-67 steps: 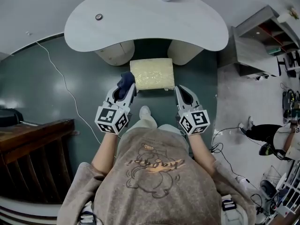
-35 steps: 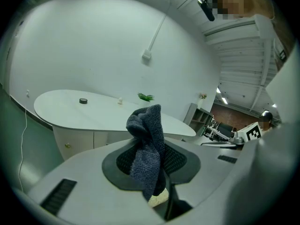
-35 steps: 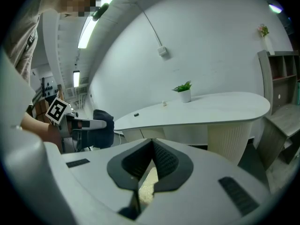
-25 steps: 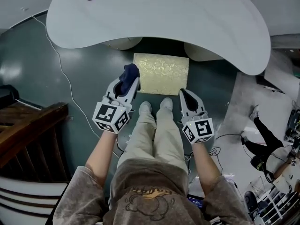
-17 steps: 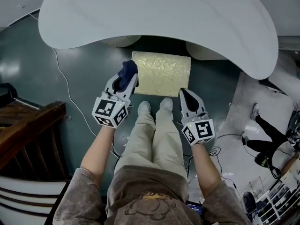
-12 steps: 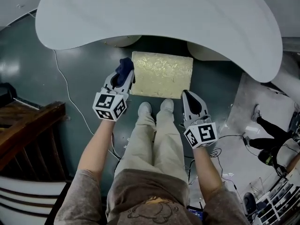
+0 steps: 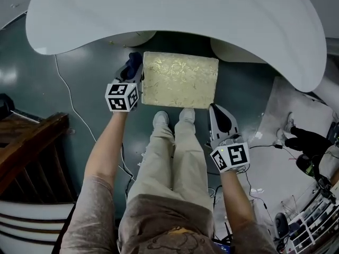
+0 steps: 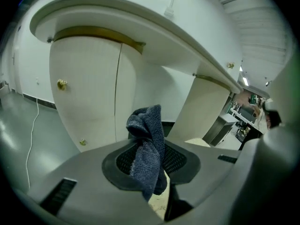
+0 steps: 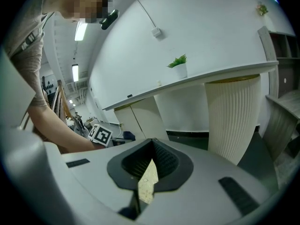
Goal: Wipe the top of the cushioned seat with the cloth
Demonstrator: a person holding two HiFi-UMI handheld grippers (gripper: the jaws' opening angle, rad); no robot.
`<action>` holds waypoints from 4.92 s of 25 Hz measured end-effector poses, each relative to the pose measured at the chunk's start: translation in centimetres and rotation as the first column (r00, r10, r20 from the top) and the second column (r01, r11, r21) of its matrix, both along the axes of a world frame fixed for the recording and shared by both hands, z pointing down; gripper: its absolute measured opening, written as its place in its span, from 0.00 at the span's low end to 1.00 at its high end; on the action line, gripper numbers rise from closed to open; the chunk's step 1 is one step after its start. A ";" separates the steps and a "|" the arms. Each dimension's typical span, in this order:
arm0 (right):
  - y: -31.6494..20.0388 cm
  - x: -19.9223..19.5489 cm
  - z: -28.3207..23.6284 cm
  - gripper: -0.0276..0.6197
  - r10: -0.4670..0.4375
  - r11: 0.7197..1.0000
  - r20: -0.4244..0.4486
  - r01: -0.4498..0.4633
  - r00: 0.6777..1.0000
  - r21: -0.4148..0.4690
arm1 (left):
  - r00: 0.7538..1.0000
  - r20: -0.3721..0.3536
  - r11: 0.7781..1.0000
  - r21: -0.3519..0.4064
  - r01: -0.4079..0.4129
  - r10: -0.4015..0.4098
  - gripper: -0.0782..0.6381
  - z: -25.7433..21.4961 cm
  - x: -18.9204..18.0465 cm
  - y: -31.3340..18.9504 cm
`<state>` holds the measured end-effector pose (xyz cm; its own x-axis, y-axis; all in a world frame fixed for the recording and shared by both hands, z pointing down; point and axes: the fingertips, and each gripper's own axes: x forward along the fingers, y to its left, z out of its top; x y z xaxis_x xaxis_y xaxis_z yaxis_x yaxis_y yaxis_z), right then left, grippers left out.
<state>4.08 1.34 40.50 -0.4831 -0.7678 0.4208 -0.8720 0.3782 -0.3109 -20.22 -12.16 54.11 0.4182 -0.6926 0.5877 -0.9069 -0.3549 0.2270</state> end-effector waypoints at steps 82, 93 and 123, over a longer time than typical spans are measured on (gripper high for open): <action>3.1 7.7 2.9 0.05 0.054 0.995 -0.030 -0.056 0.998 -0.079 | 0.808 -0.492 0.910 -0.068 -0.408 0.325 0.25 0.1 30.9 2.5; 1.0 5.6 4.2 0.05 0.031 0.996 -0.010 -0.031 0.999 -0.081 | 0.863 -0.454 0.956 -0.076 -0.282 0.219 0.25 -0.2 18.7 2.8; 0.0 3.7 5.8 0.05 -0.008 0.995 -0.014 0.007 1.000 -0.097 | 0.976 -0.195 0.969 -0.242 0.047 -0.096 0.25 8.3 -2.3 3.5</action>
<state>7.75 1.34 46.34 -0.4820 -0.7195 0.5000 -0.8739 0.3535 -0.3337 -22.54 -8.66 62.37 0.5005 -0.5778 0.6447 -0.8536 -0.2050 0.4790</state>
